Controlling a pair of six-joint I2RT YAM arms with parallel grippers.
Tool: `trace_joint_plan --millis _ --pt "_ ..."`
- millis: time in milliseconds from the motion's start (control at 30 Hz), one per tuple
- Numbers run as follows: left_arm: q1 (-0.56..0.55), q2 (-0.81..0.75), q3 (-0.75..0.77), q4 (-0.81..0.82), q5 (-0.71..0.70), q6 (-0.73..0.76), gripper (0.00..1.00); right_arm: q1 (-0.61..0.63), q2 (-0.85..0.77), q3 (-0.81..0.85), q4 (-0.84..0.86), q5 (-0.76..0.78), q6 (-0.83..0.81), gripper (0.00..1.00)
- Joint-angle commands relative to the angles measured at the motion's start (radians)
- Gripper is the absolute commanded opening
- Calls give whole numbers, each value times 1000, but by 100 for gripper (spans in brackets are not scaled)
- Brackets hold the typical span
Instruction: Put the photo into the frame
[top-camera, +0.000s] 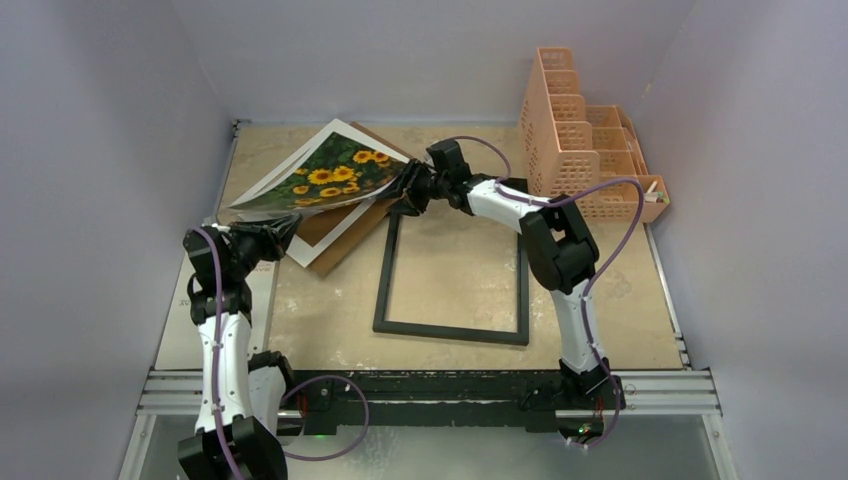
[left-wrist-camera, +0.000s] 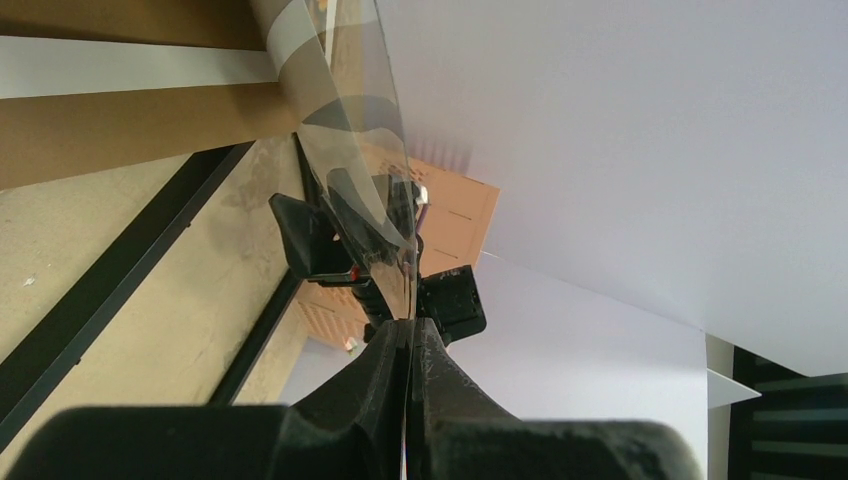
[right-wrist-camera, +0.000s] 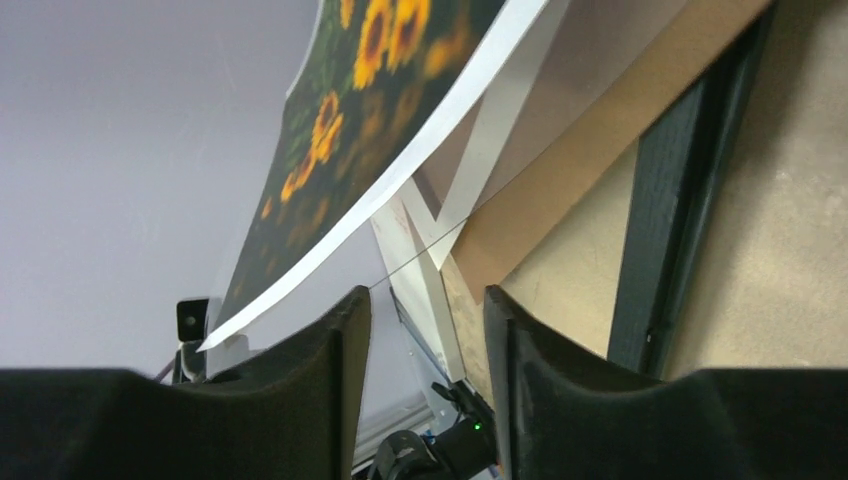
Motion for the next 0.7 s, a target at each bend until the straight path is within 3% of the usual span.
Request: trace_joint_plan --millis 0,67,133,367,567,667 --pt "-3 -25 46 -84 40 -103 0 7 -36 -22 117 -48 75 41" --pt "-3 -29 41 -90 39 -100 0 6 -69 -85 229 -71 110 33" --pt "-3 -32 34 -95 34 -99 0 6 -104 -131 305 -79 132 32" --pt "-3 -34 23 -95 32 -101 0 7 -131 -167 331 -75 151 55" --pt "-3 -28 18 -94 26 -98 0 7 -158 -236 429 -70 197 57" --pt "-3 -31 18 -94 27 -99 0 9 -124 -190 364 -79 199 61"
